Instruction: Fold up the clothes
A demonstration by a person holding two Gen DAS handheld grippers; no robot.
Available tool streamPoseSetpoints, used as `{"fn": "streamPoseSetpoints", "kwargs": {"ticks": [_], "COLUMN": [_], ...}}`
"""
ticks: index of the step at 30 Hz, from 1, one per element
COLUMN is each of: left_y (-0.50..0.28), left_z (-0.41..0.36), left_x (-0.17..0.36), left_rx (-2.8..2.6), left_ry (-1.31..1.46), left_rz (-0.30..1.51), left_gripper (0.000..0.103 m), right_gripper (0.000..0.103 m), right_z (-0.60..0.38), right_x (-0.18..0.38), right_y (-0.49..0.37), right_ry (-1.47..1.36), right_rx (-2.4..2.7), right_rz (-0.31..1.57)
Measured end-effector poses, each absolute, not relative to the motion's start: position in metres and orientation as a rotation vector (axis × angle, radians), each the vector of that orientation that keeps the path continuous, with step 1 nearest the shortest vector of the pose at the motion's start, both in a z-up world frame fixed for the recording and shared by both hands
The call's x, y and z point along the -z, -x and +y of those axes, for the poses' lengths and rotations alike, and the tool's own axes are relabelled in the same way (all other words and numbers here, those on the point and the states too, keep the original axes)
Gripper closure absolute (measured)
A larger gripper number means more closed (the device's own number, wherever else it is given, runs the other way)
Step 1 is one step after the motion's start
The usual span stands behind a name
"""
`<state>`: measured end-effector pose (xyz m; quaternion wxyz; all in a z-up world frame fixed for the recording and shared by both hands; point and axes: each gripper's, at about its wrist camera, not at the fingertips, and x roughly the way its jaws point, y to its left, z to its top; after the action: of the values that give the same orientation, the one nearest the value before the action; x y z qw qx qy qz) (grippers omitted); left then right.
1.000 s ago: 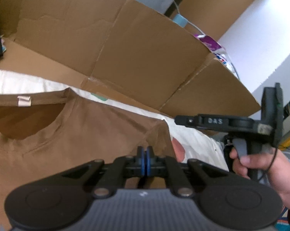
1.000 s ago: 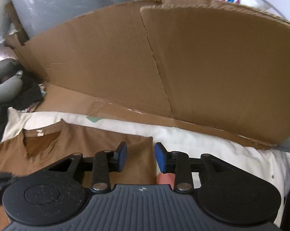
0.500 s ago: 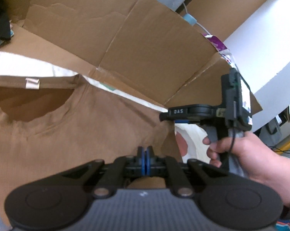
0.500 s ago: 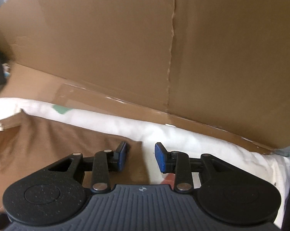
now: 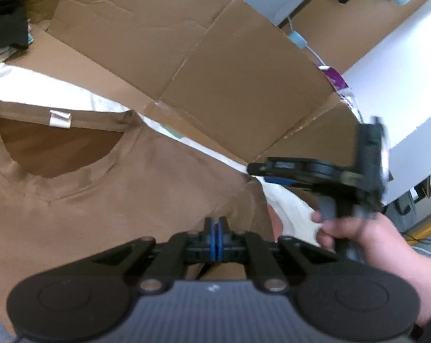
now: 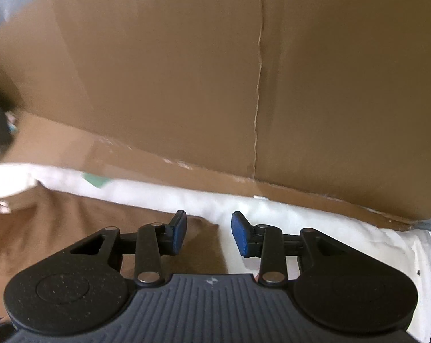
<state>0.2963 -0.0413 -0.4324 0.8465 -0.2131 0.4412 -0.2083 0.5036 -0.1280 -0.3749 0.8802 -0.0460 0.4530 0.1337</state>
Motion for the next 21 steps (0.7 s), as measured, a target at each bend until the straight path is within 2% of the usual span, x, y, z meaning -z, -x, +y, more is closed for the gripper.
{"fn": "streamPoseSetpoints", "kwargs": {"ticks": [10, 21], "left_y": [-0.338, -0.339], "left_z": [0.021, 0.023], "left_x": [0.382, 0.385], "left_rx": [0.412, 0.403], "left_ry": [0.519, 0.512], "left_rz": [0.910, 0.913], "left_gripper": [0.101, 0.101], "right_gripper": [0.062, 0.062], "right_z": [-0.145, -0.131], "right_x": [0.367, 0.390], "right_y": [-0.484, -0.492], "right_ry": [0.179, 0.240], "right_rx": [-0.303, -0.314], "right_rz": [0.920, 0.971]}}
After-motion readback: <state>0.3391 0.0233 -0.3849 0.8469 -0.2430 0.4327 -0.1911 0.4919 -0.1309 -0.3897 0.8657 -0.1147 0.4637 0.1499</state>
